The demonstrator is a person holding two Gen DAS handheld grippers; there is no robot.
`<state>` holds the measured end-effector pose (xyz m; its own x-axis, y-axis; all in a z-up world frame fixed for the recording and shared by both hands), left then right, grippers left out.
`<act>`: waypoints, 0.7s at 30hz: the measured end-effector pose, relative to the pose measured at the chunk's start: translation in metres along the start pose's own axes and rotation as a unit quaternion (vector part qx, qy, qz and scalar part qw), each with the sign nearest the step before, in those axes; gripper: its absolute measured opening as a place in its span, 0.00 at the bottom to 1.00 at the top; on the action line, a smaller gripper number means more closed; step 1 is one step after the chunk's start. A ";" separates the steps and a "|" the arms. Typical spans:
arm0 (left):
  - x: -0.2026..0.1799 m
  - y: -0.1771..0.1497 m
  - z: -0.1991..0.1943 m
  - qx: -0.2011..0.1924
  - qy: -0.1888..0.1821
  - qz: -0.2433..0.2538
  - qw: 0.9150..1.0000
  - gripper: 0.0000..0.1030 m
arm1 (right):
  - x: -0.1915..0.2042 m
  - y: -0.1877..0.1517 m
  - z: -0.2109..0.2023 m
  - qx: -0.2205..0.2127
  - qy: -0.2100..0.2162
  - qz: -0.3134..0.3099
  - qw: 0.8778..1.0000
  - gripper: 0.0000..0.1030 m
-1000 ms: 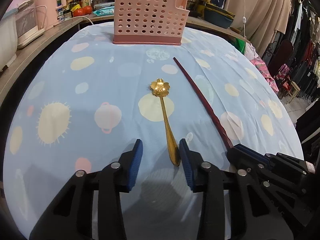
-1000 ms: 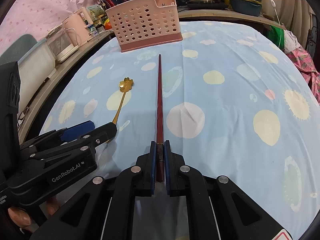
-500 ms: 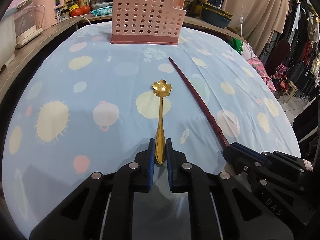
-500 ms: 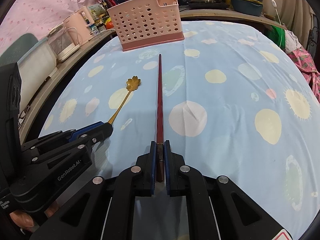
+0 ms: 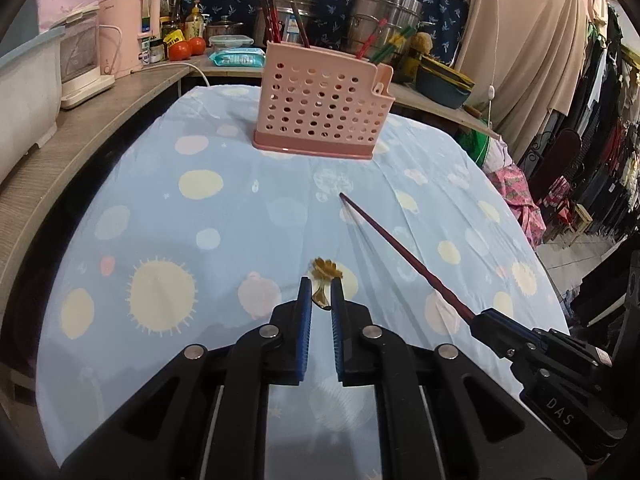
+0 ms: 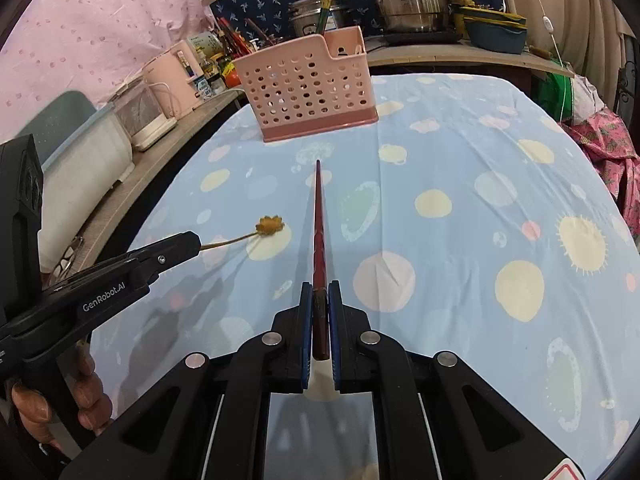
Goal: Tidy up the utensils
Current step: 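Lift the chopstick and spoon up toward the pink holder with both tools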
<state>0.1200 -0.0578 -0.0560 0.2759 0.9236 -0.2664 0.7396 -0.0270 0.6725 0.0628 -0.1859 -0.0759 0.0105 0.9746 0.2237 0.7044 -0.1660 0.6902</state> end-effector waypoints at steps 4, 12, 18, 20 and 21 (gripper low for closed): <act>0.003 0.018 -0.006 -0.012 0.000 -0.003 1.000 0.01 | -0.003 0.022 -0.016 -0.029 0.010 0.010 0.999 0.07; 0.006 0.053 -0.020 -0.042 -0.003 -0.007 0.999 0.01 | -0.011 0.077 -0.046 -0.094 0.022 0.023 0.995 0.07; 0.007 0.077 -0.025 -0.060 0.001 -0.002 0.998 0.01 | -0.024 0.121 -0.057 -0.132 0.040 0.046 0.989 0.07; 0.007 0.086 -0.025 -0.064 0.000 -0.002 0.998 0.01 | -0.026 0.132 -0.058 -0.142 0.040 0.046 0.988 0.07; 0.007 0.090 -0.025 -0.065 -0.002 -0.002 0.998 0.01 | -0.028 0.140 -0.058 -0.147 0.039 0.046 0.987 0.07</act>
<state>0.1738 -0.0443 0.0200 0.2763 0.9220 -0.2712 0.6545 0.0261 0.7556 0.1197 -0.2447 0.0544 0.0014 0.9408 0.3388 0.4662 -0.3004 0.8321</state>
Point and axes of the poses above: each gripper's, at about its wrist camera, not at the fingertips, and z roughly the way its jaws point, x to its left, y to its top, the point moved 7 cm from there along z, roughly the way its jaws point, and after that the axes turned 5 degrees about -z, right-handed, at the moved point
